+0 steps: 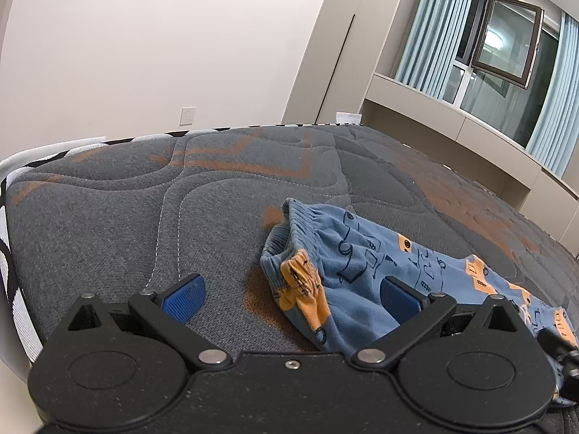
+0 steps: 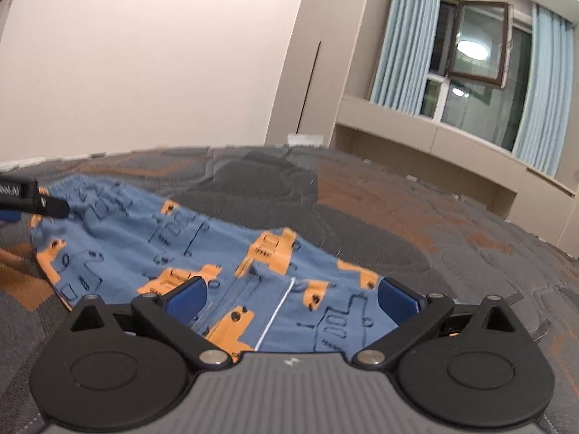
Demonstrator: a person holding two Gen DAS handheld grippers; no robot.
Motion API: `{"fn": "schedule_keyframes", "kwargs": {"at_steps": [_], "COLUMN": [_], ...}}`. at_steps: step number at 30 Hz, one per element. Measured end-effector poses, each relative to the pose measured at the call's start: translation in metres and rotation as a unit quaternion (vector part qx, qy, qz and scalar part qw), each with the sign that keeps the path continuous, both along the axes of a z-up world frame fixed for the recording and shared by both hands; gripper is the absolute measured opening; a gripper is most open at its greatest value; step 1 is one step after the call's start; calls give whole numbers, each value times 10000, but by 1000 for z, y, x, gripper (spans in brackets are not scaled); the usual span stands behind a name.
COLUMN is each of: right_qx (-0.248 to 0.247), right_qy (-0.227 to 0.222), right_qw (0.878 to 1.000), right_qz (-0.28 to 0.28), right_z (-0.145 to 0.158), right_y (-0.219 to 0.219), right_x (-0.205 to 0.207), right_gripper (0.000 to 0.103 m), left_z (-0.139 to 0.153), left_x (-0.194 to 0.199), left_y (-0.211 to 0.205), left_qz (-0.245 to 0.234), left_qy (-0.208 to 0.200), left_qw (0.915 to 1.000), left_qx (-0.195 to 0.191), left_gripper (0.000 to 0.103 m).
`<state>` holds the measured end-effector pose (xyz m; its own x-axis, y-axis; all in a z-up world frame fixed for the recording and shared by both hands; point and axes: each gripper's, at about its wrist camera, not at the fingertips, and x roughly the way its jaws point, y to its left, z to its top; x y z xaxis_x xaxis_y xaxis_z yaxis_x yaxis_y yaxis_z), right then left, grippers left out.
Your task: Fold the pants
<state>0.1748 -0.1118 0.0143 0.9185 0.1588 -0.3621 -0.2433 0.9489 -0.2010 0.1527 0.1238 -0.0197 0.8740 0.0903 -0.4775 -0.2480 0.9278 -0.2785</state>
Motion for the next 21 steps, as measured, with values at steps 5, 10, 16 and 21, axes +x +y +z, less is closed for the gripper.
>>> {"fn": "schedule_keyframes", "kwargs": {"at_steps": [5,10,16,21], "right_qx": [864,1714,1949,1884], "right_qy": [104,656,1067,1162], "right_qw": [9962,9827,9739,9738], "right_qz": [-34,-250,-455,-512], "right_z": [9,0,-10,-13], "right_y": [-31,-60,-66,-65], "right_x": [-17,-15,-9,-9], "right_gripper": [103,103,103,103], "left_z": [0,-3,-5,-3], "left_x": [2,3,-1,0], "left_y": [-2,7,12,12], "left_qz": [-68,-69,139,242], "left_qy": [-10,-219,-389,-415], "left_qw": [10000,9988,9966,9949], "left_qx": [17,-424,-719,-882], "left_gripper": [102,102,91,86]}}
